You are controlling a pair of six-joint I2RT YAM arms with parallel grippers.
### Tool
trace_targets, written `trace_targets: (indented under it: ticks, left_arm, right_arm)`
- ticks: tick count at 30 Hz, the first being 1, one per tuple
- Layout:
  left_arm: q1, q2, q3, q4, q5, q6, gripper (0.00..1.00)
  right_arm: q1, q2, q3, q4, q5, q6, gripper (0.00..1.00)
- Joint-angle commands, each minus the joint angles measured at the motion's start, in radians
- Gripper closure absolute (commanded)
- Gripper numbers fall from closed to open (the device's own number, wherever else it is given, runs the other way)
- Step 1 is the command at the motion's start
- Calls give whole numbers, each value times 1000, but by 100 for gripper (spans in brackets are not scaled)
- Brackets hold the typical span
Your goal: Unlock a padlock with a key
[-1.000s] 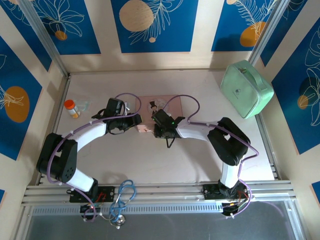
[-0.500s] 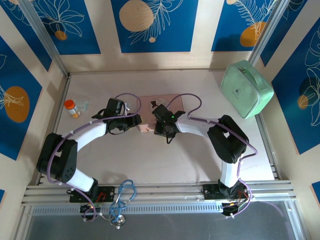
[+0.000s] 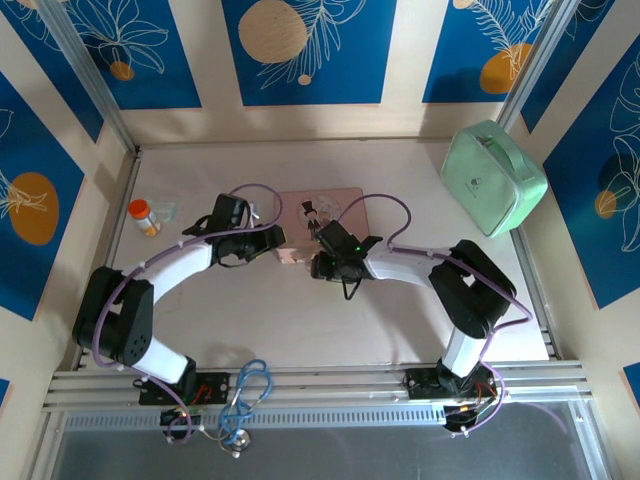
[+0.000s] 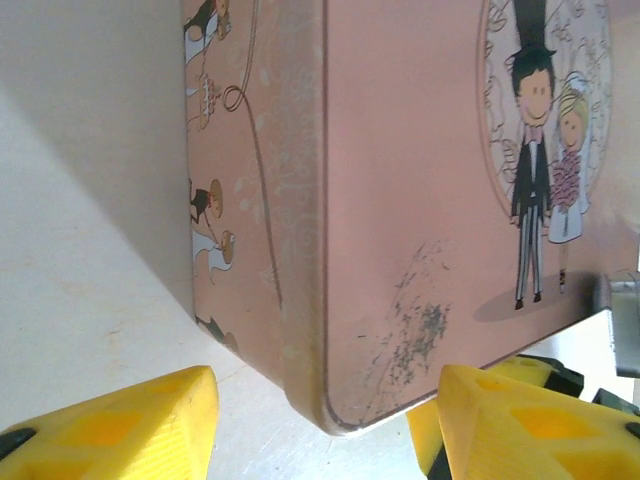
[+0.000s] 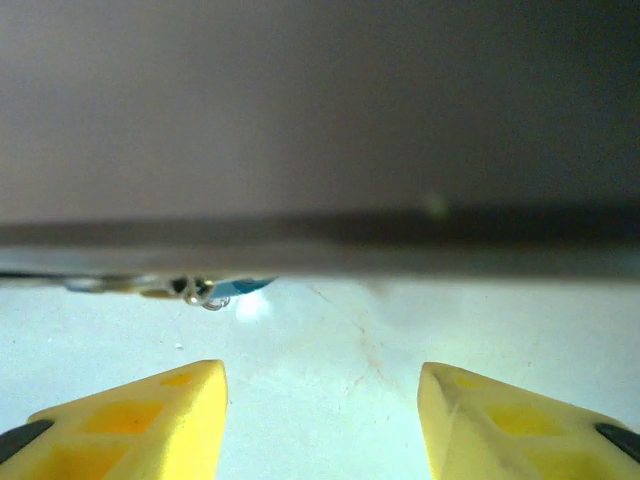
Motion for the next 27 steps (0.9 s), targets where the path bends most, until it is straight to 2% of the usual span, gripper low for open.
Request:
trace_targets:
  ticks: [1,5,20,27]
  left_arm:
    - [4,-27,27,-19,17,14,41]
    - [5,-26,17,-13,16,12,42]
    - [5,-9,16,-11,19,14,47]
    - [5,-8,13,-7,19,15,47]
  right_arm:
    - [-5,-43,-39,100,-14,-80,50]
    - [-18,-27,-37,106,-4,-81,53]
    - [-18,124,112,-12,53,-105,53]
    - [-5,115,115,-13,63,-113,47]
